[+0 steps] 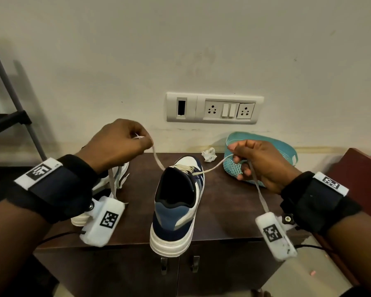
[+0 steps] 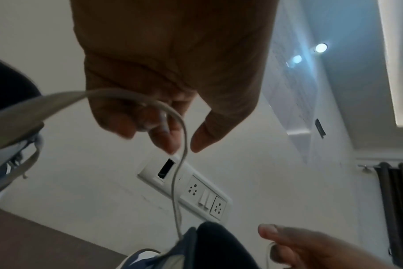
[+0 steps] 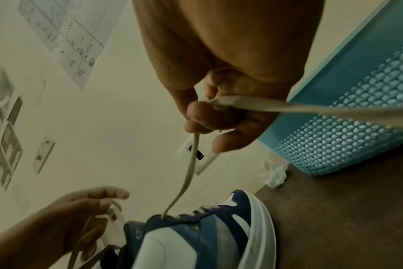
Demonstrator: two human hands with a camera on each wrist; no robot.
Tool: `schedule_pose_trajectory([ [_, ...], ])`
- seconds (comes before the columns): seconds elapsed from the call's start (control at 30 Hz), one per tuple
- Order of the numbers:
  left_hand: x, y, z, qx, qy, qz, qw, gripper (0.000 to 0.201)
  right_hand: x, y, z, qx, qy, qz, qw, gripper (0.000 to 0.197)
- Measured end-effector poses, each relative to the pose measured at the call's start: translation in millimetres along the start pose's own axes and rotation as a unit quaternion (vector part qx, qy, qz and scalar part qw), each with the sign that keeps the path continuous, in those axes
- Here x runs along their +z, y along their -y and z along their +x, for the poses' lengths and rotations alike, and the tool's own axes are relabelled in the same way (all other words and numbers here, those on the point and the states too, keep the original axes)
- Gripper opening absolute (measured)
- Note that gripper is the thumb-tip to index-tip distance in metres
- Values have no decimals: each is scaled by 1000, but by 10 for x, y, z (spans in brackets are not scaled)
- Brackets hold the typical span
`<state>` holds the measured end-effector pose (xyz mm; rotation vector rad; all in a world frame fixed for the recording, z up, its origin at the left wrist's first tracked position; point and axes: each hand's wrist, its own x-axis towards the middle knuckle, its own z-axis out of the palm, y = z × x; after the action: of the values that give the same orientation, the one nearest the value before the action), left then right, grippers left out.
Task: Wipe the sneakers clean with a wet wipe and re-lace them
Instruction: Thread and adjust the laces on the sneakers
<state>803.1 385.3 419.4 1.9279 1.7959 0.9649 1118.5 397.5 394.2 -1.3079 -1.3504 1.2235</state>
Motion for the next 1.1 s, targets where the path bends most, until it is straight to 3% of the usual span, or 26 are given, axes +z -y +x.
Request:
schedule_pose_trajectory([
  [0.07, 23, -5, -26, 77, -10, 69, 995, 37, 95, -53, -24, -27, -4, -92, 995, 18],
  [0.13, 57, -30, -33, 167, 62, 57, 982, 50, 238, -106, -76, -80, 1, -229, 970, 28],
  [0.2, 146, -76, -52, 235, 156, 54, 958, 45, 387, -130, -161, -109, 47, -334, 935, 40],
  [0.27, 259, -116, -55, 262, 209, 74, 939, 39, 512, -144, -244, -120, 81, -425, 894, 45],
  [0.43, 451, -222, -10, 250, 254, 131, 925, 33, 659, -133, -322, -157, 54, -547, 821, 40],
  [0.6, 593, -271, 75, 302, 211, 204, 907, 29, 695, -148, -261, -106, 106, -532, 833, 48],
  [0.77, 519, -192, 115, 347, 192, 152, 905, 21, 630, -127, -227, -21, 190, -477, 858, 34],
  [0.83, 485, -131, 142, 318, 166, 124, 925, 20, 640, -135, -246, 8, 204, -456, 866, 30],
  [0.93, 454, -1, 221, 214, 150, 5, 965, 19, 659, -133, -259, 7, 205, -461, 863, 32],
  [1.03, 472, 42, 245, 156, 162, -51, 973, 22, 663, -138, -252, 0, 192, -489, 851, 36],
  [1.1, 511, 27, 232, 156, 160, -45, 974, 21, 659, -154, -259, -36, 135, -536, 833, 40],
])
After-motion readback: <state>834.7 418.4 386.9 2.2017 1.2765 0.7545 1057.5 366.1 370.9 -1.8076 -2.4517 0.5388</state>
